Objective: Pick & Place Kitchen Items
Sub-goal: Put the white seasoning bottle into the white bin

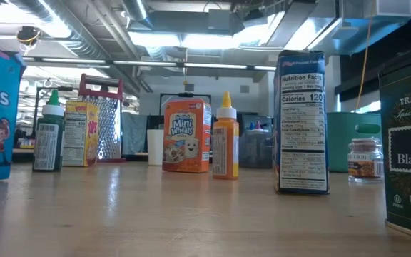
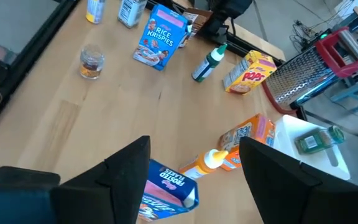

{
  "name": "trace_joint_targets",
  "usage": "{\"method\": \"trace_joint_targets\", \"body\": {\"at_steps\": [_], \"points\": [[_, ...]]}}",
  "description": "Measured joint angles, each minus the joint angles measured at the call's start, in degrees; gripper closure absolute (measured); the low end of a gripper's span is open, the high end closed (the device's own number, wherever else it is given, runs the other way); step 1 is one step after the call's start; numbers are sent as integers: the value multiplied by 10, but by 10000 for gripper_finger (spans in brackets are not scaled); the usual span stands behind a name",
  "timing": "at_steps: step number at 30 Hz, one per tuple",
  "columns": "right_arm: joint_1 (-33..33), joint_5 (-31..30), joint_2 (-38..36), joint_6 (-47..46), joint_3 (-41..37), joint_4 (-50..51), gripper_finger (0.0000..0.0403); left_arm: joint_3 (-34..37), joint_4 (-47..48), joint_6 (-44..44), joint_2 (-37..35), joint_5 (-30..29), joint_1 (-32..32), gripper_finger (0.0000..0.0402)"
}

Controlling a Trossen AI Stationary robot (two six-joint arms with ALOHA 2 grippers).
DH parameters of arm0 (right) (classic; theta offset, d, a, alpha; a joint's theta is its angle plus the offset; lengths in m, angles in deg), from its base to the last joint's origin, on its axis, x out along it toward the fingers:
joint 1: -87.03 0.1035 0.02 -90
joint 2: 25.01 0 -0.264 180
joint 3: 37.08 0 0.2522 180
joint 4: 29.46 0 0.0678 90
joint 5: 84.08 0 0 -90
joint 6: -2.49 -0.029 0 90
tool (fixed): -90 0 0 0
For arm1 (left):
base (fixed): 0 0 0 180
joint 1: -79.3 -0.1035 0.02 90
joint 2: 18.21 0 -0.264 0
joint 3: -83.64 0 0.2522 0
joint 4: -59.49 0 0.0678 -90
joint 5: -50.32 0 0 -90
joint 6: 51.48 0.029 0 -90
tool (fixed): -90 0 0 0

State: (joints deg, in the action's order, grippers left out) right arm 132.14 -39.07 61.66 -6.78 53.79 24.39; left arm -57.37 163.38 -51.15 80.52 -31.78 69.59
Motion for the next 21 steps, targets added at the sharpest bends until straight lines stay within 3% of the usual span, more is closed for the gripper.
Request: {"method": "trace_joint_targets", "body": {"at_steps": [5,10,21], "points": [[-10,0,0,30,0,0,153,65,-1,-89,-64,-41,77,158],[-25,0,0,60,0,3,153,161,-1,-246,-125,-77,143,158],[-73,2,0,113,0,9,153,379,-1,-547,-227,-53,299,158]]}}
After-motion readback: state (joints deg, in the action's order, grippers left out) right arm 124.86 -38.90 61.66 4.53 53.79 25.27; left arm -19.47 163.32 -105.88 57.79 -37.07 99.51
